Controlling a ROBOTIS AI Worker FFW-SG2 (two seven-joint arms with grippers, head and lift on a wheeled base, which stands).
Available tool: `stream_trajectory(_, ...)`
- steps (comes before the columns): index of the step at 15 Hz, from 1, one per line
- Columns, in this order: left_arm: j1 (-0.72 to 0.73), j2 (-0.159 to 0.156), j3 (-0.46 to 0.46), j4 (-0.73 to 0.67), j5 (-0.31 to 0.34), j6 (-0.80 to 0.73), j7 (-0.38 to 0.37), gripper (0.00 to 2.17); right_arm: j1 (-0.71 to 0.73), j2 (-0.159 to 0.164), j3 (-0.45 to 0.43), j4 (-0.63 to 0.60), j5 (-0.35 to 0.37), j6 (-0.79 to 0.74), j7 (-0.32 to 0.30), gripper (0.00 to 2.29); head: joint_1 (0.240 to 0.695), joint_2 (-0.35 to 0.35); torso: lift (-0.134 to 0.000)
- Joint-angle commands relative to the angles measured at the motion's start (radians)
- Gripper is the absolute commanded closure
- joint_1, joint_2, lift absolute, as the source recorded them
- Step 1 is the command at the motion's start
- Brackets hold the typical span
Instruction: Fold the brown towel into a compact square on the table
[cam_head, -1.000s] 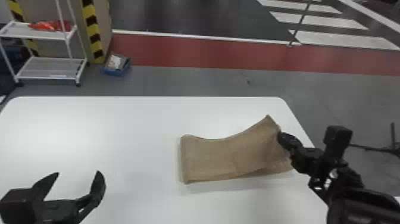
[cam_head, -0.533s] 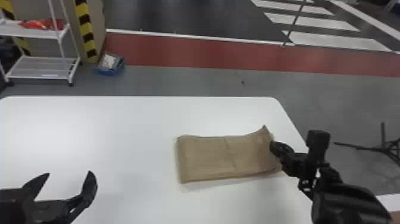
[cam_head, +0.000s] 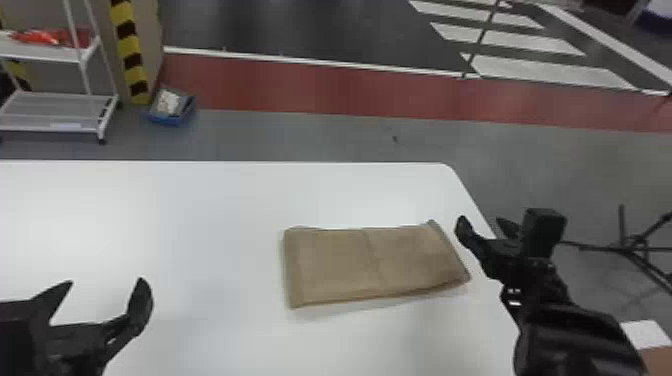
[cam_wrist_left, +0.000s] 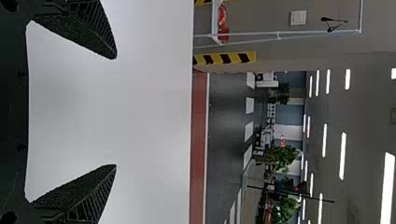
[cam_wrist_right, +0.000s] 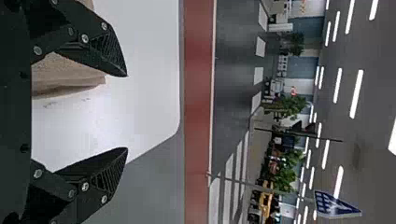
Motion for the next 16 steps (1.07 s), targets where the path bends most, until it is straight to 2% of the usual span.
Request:
stream_trajectory(1, -0.013, -0.004, -0.033, 0.005, -0.001, -0.003, 0.001, 0.04, 0.005, -0.005, -0.021, 0.009, -0.03, 0.015, 0.014, 0.07, 0.695, -0.251, -0.057)
stream_trajectory(3, -0.036, -0.004, -0.087, 0.027, -0.007, -0.003, 0.001, 0.04, 0.005, -0.016, -0.032, 0.046, -0.034, 0.012, 0.027, 0.1, 0.695, -0.267, -0.057)
stream_trajectory(4, -0.057, -0.004, -0.12, 0.054, -0.011, -0.003, 0.001, 0.04, 0.008, -0.018, -0.045, 0.056, -0.051, 0.012, 0.06, 0.12, 0.695, -0.29, -0.057)
stream_trajectory(5, -0.082, -0.004, -0.152, 0.091, -0.007, 0.0, 0.001, 0.04, 0.03, -0.018, -0.052, 0.056, -0.07, -0.013, 0.063, 0.13, 0.695, -0.307, -0.057)
stream_trajectory(6, -0.1, -0.004, -0.182, 0.12, 0.011, 0.003, 0.001, 0.04, 0.051, -0.016, -0.068, 0.058, -0.087, -0.043, 0.064, 0.13, 0.695, -0.321, -0.057)
stream_trajectory(7, -0.121, -0.004, -0.212, 0.145, 0.065, 0.0, 0.001, 0.07, 0.076, -0.016, -0.091, 0.058, -0.113, -0.071, 0.064, 0.13, 0.695, -0.35, -0.057)
stream_trajectory(8, -0.145, -0.004, -0.245, 0.17, 0.106, 0.0, 0.001, 0.12, 0.097, -0.016, -0.121, 0.063, -0.157, -0.092, 0.064, 0.13, 0.695, -0.35, -0.057)
stream_trajectory(9, -0.164, -0.004, -0.275, 0.183, 0.126, 0.0, 0.001, 0.15, 0.103, -0.016, -0.141, 0.072, -0.189, -0.092, 0.069, 0.13, 0.695, -0.35, -0.057)
stream_trajectory(10, -0.184, -0.004, -0.314, 0.197, 0.135, 0.0, 0.001, 0.16, 0.108, -0.016, -0.159, 0.079, -0.192, -0.092, 0.077, 0.15, 0.695, -0.35, -0.057)
stream_trajectory(11, -0.198, -0.004, -0.35, 0.208, 0.126, 0.0, 0.015, 0.16, 0.12, -0.016, -0.171, 0.079, -0.211, -0.092, 0.093, 0.15, 0.695, -0.35, -0.057)
stream_trajectory(12, -0.207, -0.004, -0.378, 0.216, 0.12, -0.003, 0.029, 0.16, 0.129, -0.016, -0.187, 0.079, -0.24, -0.089, 0.135, 0.33, 0.695, -0.35, -0.057)
stream_trajectory(13, -0.209, -0.004, -0.389, 0.217, 0.115, -0.024, 0.038, 0.16, 0.132, -0.015, -0.197, 0.079, -0.255, -0.077, 0.196, 0.64, 0.695, -0.35, -0.057)
stream_trajectory(14, -0.207, -0.004, -0.395, 0.217, 0.094, -0.064, 0.066, 0.16, 0.142, -0.011, -0.197, 0.076, -0.271, -0.08, 0.276, 1.37, 0.695, -0.35, -0.057)
stream_trajectory(15, -0.204, -0.004, -0.395, 0.217, 0.066, -0.089, 0.094, 0.16, 0.145, -0.002, -0.19, 0.066, -0.275, -0.086, 0.323, 1.85, 0.695, -0.35, -0.057)
stream_trajectory(16, -0.2, -0.004, -0.392, 0.211, 0.045, -0.113, 0.13, 0.16, 0.145, 0.002, -0.173, 0.061, -0.274, -0.12, 0.386, 1.93, 0.695, -0.35, -0.057)
